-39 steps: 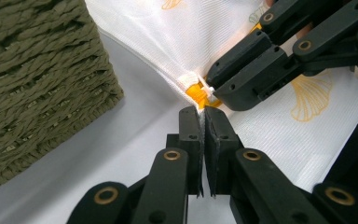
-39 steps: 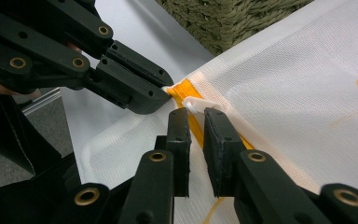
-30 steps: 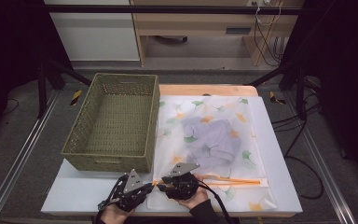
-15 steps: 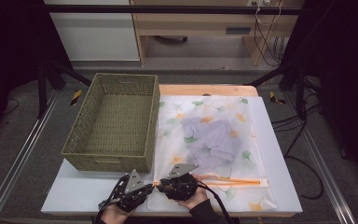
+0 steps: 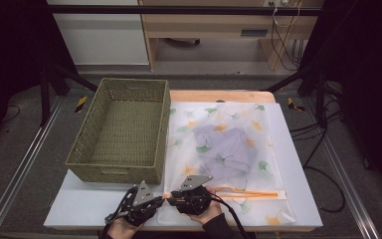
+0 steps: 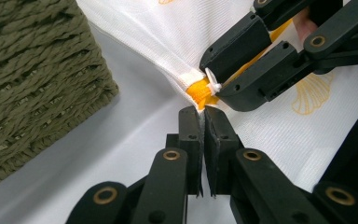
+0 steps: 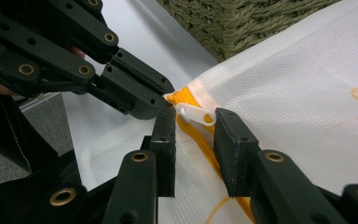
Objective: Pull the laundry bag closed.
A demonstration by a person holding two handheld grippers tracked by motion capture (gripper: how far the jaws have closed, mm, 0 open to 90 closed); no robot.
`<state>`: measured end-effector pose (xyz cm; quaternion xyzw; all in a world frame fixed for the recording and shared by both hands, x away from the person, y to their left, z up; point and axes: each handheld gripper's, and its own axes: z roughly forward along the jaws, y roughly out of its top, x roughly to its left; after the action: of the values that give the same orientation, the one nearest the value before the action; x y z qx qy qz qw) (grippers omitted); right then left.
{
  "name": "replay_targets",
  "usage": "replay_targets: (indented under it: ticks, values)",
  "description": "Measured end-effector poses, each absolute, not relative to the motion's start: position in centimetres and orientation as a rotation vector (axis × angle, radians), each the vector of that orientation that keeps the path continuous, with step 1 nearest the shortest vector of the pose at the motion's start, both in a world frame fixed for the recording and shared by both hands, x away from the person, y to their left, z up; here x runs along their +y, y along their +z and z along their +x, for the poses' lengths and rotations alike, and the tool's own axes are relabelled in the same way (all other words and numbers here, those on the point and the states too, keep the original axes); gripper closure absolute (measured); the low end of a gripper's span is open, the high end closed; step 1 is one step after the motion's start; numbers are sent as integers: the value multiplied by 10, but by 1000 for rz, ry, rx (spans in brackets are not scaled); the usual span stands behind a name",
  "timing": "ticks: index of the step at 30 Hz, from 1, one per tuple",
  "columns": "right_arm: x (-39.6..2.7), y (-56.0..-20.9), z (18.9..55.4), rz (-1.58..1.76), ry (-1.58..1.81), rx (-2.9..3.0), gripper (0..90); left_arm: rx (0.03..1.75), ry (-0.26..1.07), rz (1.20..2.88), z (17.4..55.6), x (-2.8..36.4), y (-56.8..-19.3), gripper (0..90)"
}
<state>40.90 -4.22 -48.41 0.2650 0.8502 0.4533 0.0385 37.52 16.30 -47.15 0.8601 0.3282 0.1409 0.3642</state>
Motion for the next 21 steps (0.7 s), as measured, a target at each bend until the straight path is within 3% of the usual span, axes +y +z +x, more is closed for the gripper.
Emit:
replay_targets:
  ticks: [13, 21]
  values:
    - [-47, -477, 406, 815, 1460, 2590, 823, 874, 333, 2206, 377, 164, -473, 851]
    - [-44, -480, 408, 799, 1422, 2622, 830, 882, 324, 2204, 378, 165, -473, 851]
